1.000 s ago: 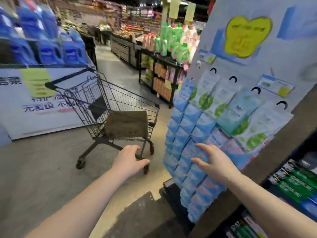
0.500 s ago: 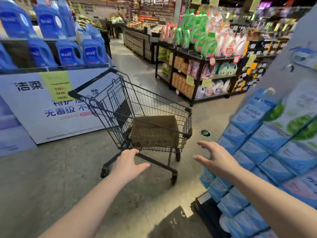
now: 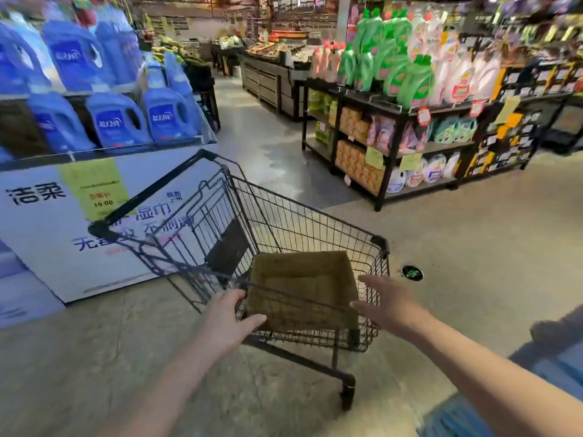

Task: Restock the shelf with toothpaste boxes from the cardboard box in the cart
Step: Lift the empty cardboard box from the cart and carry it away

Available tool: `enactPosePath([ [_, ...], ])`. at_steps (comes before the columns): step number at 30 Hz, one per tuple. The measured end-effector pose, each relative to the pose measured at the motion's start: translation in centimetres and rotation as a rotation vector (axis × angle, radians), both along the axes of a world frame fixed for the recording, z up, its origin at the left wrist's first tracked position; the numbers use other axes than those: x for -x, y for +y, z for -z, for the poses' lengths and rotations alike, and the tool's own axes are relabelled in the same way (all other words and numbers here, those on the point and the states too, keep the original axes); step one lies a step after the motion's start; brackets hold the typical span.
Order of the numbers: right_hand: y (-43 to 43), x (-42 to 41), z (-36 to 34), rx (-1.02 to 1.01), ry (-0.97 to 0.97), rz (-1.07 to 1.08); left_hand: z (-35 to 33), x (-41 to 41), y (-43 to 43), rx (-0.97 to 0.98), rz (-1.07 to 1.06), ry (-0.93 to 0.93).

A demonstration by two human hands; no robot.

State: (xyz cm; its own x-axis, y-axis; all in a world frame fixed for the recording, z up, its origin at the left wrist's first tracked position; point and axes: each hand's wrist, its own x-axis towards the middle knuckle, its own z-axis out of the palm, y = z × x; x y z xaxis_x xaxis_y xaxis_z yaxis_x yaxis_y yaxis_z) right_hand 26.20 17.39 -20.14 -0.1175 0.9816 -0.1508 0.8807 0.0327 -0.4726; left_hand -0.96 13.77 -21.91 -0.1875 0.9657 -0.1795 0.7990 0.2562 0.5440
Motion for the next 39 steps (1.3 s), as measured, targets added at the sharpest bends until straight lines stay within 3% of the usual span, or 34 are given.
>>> enactPosePath([
  [10,15.9,0.3,3.1,0.135,-0.043,0.040,2.6,1.0,16.4,0.075,0.028,0.033],
  [22,28.4,3.5,10.5,0.305,-0.018,0.291,11.7,4.5,35.3,0.255,0.197,-0.050],
  [31,34.1,2.2,18.9,0.441,0.001,0.393,21.0,4.0,40.5,0.433,0.177,0.049],
  [39,36.3,-0.9,27.9,0.539,-0.011,0.494,29.8,3.6,41.4,0.459,-0.012,0.089],
])
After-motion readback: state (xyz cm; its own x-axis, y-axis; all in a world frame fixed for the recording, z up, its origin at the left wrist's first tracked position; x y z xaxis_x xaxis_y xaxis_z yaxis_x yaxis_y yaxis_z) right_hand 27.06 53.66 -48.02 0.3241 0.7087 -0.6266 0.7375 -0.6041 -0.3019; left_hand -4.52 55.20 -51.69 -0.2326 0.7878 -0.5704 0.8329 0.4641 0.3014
